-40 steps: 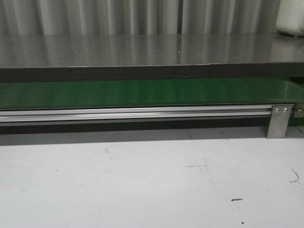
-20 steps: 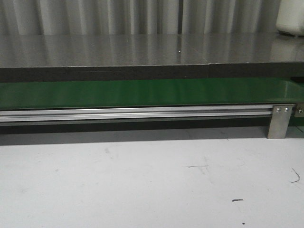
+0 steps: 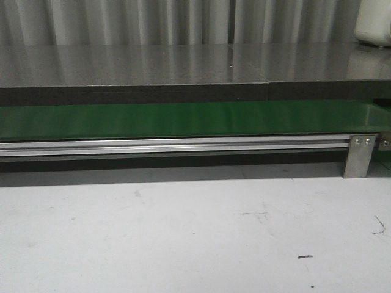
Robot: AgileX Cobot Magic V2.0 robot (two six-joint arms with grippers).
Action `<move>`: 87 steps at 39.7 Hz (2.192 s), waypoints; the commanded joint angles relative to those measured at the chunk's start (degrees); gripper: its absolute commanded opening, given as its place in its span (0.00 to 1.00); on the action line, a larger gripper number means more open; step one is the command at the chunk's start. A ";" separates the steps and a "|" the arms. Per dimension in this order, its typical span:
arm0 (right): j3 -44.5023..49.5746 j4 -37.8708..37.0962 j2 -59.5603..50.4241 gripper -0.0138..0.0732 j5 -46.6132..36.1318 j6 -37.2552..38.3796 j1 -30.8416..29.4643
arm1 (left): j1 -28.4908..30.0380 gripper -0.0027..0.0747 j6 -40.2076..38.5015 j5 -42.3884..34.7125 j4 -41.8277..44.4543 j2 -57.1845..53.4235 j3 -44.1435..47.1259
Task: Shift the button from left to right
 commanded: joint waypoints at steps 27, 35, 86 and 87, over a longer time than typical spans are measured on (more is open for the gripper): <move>-2.21 0.23 0.82 0.86 -4.34 -0.18 -0.06 | 0.12 0.87 -0.78 -4.32 -0.55 0.90 -2.26; -2.21 0.23 0.82 0.86 -4.34 -0.18 -0.06 | 0.12 0.80 -0.78 -6.46 -2.00 3.42 -3.20; -2.21 0.23 0.82 0.86 -4.34 -0.18 -0.06 | 36.10 0.79 10.31 12.91 -3.21 77.92 -48.98; -2.21 0.23 0.82 0.86 -4.34 -0.18 -0.06 | 36.41 0.79 11.09 13.67 -3.21 78.93 -49.69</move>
